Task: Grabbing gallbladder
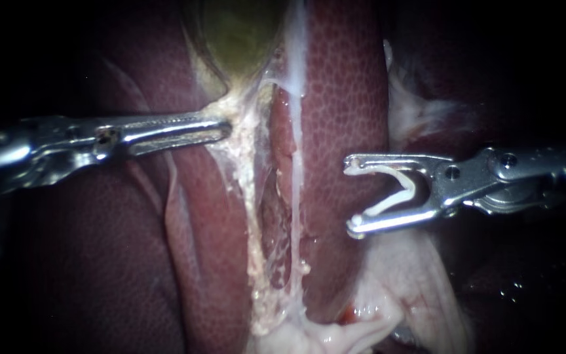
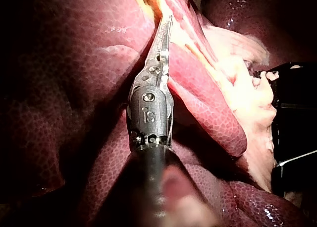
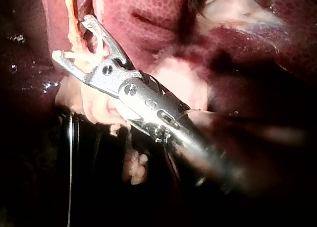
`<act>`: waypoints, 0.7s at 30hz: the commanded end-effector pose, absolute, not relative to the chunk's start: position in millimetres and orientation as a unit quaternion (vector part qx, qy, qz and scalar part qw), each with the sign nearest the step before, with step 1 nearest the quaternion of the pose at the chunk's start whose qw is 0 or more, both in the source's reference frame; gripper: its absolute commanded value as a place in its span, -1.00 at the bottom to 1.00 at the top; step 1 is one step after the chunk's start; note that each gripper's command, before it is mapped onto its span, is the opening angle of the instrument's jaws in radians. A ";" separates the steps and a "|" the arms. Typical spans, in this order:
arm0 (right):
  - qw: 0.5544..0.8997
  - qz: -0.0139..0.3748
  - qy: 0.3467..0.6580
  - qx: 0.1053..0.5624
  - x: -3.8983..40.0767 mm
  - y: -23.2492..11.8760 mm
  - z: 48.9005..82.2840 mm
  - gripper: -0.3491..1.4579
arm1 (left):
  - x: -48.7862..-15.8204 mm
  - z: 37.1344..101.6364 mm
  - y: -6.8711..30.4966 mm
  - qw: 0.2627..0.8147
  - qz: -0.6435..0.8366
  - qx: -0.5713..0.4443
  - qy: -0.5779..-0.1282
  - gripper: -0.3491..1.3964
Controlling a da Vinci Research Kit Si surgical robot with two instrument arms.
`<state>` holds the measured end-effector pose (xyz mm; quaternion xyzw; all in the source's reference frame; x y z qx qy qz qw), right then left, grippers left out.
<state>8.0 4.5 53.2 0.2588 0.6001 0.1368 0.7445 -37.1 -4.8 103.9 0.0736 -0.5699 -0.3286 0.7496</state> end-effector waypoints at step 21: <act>0.745 0.137 0.600 0.259 8.0 4.5 53.3 0.05 | -33.9 100.4 -3.4 0.736 -0.348 0.064 -0.577 -1.00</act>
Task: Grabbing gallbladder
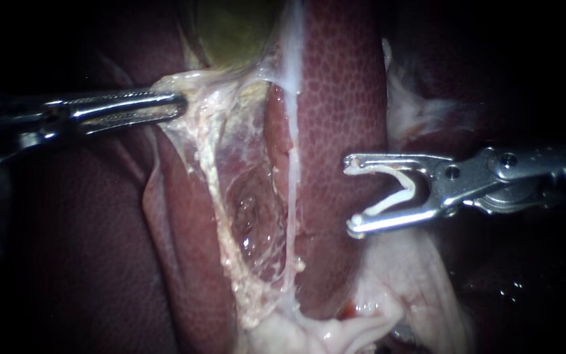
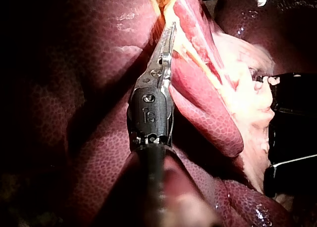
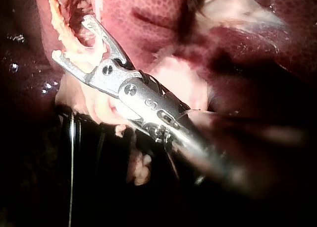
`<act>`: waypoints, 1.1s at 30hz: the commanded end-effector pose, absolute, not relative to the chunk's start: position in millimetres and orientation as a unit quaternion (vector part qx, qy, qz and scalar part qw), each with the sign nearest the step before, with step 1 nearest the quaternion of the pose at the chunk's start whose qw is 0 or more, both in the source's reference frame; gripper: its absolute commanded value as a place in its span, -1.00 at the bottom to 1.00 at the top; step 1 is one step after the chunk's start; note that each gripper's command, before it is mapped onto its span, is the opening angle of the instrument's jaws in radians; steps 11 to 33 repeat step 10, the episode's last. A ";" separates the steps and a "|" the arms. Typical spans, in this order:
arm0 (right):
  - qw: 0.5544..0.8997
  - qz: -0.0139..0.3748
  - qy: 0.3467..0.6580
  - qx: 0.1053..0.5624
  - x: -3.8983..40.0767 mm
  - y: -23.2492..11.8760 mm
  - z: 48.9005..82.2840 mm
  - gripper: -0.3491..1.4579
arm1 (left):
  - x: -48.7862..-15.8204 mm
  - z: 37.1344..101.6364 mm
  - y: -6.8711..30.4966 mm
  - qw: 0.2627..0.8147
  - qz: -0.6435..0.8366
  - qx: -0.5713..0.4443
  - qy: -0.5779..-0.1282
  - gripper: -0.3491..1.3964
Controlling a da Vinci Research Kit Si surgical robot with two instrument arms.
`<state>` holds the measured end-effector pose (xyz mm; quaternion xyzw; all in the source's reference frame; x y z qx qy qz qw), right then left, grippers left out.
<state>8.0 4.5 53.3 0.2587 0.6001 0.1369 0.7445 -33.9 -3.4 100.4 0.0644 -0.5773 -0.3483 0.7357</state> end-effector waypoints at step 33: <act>0.745 0.137 0.600 0.259 8.0 4.5 53.3 0.05 | -34.1 100.4 -3.4 0.736 -0.350 0.062 -0.576 -1.00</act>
